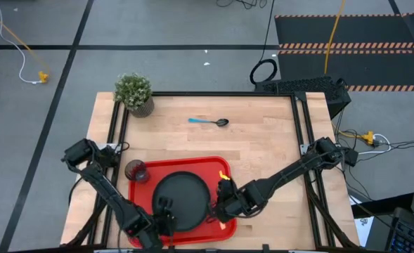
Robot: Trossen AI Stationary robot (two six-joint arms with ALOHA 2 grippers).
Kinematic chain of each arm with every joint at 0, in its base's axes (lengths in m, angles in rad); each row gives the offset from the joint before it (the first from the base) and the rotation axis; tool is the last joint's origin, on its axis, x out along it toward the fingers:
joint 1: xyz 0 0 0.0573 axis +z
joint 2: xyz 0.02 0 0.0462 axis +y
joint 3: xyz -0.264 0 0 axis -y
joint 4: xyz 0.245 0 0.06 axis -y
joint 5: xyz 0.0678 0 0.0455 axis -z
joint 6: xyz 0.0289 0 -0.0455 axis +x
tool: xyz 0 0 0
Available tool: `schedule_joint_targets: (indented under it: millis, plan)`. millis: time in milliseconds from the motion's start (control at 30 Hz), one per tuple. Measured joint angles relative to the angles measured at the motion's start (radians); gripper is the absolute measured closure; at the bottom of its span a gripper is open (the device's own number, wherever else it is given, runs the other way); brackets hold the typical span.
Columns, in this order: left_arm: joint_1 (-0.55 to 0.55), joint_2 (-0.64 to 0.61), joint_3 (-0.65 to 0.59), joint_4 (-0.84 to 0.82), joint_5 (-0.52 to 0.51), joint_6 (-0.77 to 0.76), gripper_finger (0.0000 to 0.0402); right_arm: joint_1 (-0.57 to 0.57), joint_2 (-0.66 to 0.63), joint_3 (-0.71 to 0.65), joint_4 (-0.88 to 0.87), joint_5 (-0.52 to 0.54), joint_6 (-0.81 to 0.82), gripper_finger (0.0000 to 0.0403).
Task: Pick and place plate/cup/fork/spoon on tray
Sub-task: Put the orange fork on the red serving tray on the right side of the black plate
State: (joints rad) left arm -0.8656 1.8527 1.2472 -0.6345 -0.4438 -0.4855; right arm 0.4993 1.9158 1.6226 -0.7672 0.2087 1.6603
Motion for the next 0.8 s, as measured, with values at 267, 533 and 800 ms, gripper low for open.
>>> schedule_joint_targets:
  millis: [267, 533, 800]
  plan:
    - [0.091, 0.007, -0.019, -0.098, 0.132, 0.013, 0.0343, -0.037, 0.021, 0.000, -0.017, -0.005, 0.038, 0.0380]
    - [0.117, 0.007, -0.079, -0.110, 0.260, 0.027, 0.0381, -0.047, 0.042, 0.000, 0.015, -0.031, -0.024, 0.0380]
    - [0.118, 0.006, -0.079, -0.249, 0.268, -0.065, 0.0394, -0.050, 0.046, 0.001, 0.000, -0.026, 0.007, 0.0380]
